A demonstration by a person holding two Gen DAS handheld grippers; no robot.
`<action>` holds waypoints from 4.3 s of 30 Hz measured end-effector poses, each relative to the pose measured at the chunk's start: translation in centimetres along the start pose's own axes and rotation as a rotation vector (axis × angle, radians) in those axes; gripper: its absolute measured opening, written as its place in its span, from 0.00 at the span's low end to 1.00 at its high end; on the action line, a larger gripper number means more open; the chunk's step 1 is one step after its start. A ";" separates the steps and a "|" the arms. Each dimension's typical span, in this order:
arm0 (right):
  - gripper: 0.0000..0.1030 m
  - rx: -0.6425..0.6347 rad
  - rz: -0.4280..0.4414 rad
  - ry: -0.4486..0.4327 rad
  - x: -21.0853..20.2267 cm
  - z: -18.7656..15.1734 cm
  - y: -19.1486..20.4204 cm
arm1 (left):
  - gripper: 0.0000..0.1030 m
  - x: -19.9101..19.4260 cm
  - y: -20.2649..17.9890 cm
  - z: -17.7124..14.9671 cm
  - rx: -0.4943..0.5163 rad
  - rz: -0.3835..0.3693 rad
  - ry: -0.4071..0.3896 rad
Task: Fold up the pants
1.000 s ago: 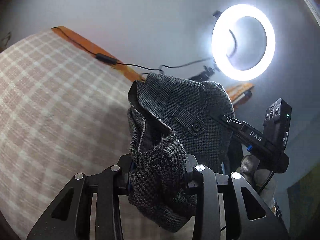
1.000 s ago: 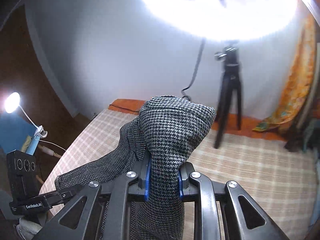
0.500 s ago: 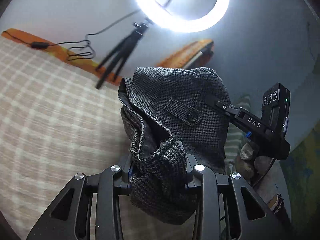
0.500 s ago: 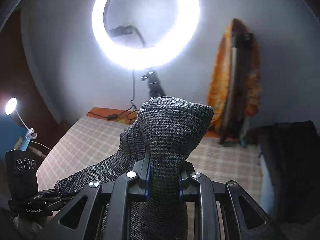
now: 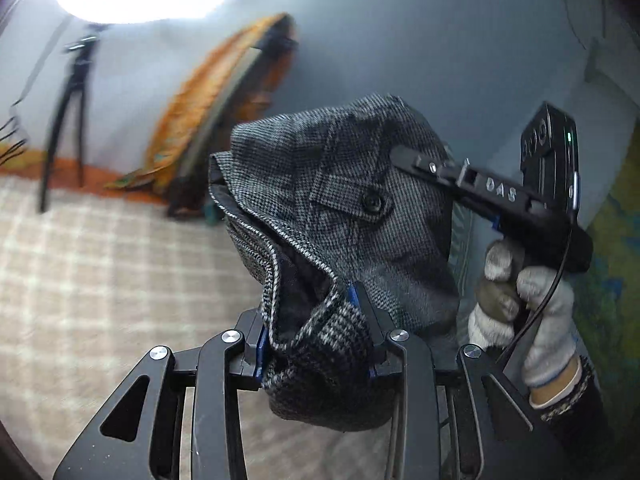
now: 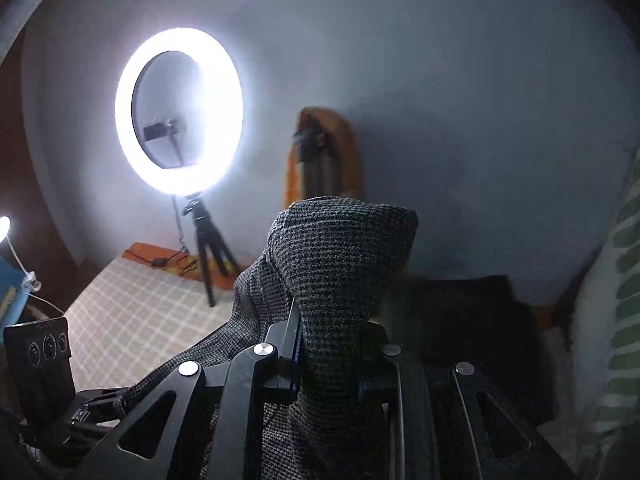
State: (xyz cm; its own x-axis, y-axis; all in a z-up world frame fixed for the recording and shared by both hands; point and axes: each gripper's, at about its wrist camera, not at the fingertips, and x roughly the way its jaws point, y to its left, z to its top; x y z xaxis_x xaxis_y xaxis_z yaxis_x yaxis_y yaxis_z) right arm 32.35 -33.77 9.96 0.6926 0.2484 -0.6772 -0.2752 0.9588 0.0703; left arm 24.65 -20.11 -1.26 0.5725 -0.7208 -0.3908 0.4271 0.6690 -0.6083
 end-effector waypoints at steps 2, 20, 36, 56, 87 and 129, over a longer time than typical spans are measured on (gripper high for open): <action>0.18 -0.006 -0.016 -0.018 -0.7 0.7 -1.9 | 0.29 1.7 -1.6 0.2 0.038 -0.011 0.000; 0.18 0.037 0.000 -0.052 4.8 0.0 -18.3 | 0.27 16.8 -4.3 -0.7 0.100 0.032 0.093; 0.69 0.176 -0.362 0.076 8.4 -2.8 -24.6 | 0.47 13.8 -4.9 -1.0 0.166 0.071 0.105; 0.92 0.187 -0.415 -0.017 -2.3 -2.6 -17.1 | 0.70 4.9 -6.7 -0.2 0.256 0.170 0.060; 1.00 0.183 -0.365 -0.102 -13.1 -7.6 -4.6 | 0.80 -10.4 -11.8 -4.9 0.365 0.192 -0.044; 1.00 0.250 -0.398 -0.147 -15.3 -19.9 5.5 | 0.83 -15.0 -8.2 -11.2 0.444 0.303 0.005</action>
State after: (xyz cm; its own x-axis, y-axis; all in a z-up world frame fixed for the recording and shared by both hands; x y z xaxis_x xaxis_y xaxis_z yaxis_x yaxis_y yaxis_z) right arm 6.93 -35.02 6.10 0.8032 -0.1441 -0.5780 0.1857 0.9825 0.0131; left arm 4.71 -16.85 1.82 0.7133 -0.4840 -0.5070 0.4988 0.8586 -0.1179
